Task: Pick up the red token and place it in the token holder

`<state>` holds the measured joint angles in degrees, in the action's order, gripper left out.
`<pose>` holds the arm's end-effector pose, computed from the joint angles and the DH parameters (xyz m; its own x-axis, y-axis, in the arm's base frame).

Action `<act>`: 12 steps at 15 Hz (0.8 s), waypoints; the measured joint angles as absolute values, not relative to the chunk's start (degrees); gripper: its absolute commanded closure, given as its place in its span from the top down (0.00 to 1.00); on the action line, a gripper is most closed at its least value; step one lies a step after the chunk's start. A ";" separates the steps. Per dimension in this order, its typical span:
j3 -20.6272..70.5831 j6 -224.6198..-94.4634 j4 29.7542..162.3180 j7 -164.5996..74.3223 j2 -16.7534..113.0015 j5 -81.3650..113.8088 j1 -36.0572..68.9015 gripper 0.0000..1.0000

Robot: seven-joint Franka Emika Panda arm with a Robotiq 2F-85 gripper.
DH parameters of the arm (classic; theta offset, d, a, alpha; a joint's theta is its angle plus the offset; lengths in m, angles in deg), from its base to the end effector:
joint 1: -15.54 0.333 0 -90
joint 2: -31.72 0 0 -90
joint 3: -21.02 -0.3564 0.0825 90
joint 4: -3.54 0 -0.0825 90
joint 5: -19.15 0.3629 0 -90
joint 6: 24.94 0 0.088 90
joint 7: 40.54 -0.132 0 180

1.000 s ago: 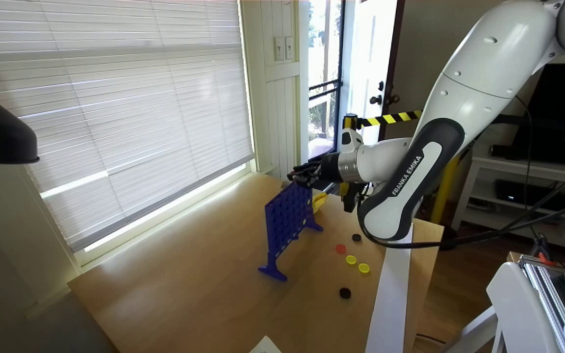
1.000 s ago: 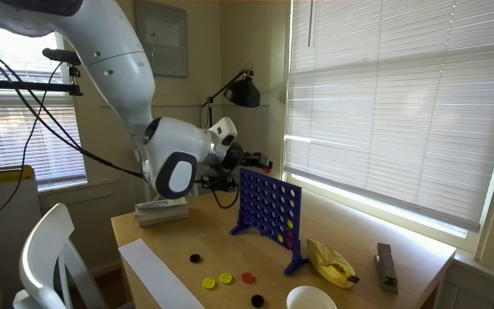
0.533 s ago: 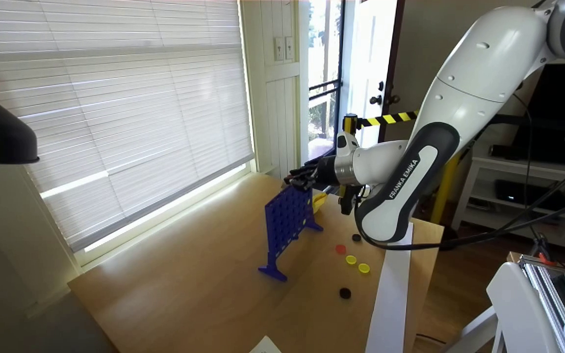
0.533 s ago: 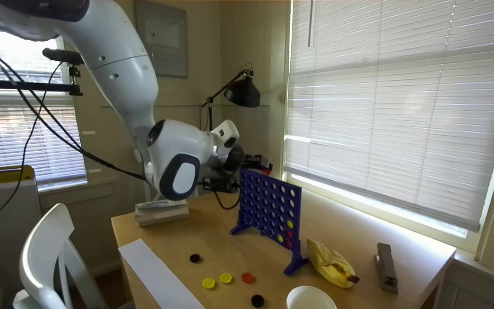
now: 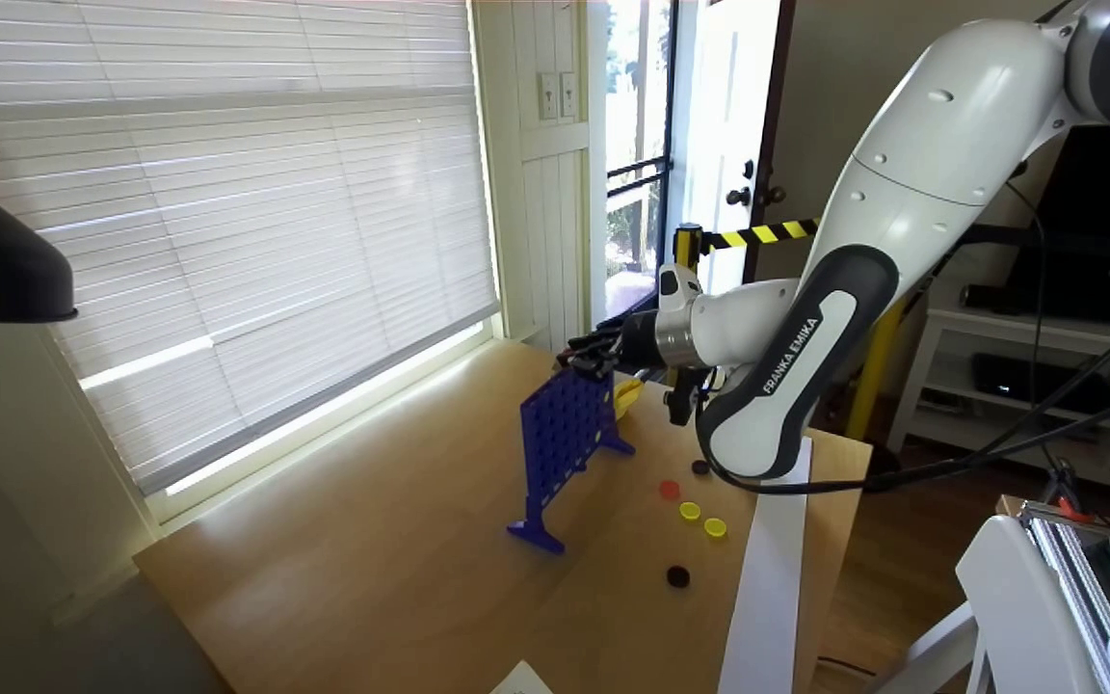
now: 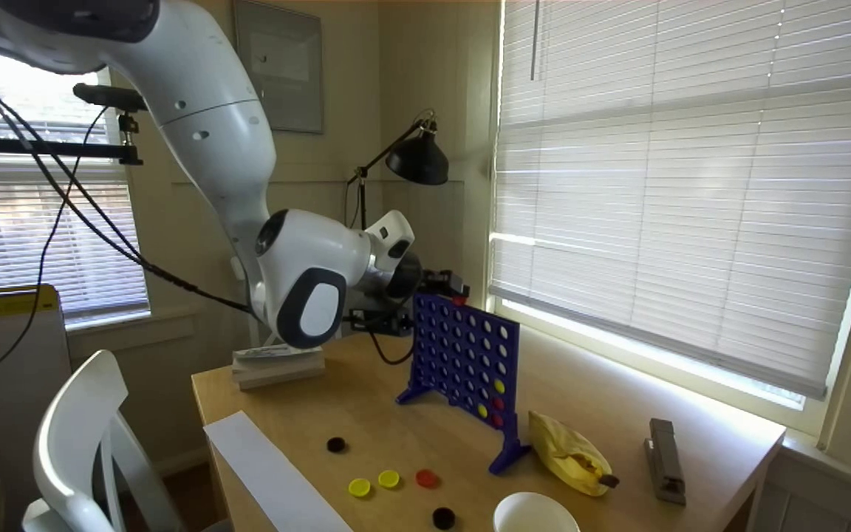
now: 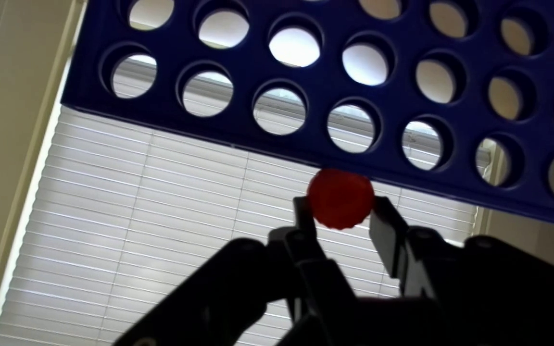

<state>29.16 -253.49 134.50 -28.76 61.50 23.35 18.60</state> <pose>0.5990 -0.0545 0.3209 0.3927 0.1929 0.8992 -0.0598 -0.9703 0.2342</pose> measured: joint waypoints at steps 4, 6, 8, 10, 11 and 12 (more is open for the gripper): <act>29.15 -253.49 134.50 -28.76 61.63 23.35 18.40 0.10; 29.12 -253.48 134.50 -28.76 61.67 23.31 18.28 0.10; 28.98 -253.23 134.50 -28.77 61.70 23.14 18.09 0.61; 28.83 -252.59 134.50 -28.88 61.70 22.75 17.92 0.74; 28.78 -252.42 134.49 -28.91 61.68 22.65 17.84 0.81; 28.78 -252.41 134.50 -28.91 61.62 22.62 17.80 0.88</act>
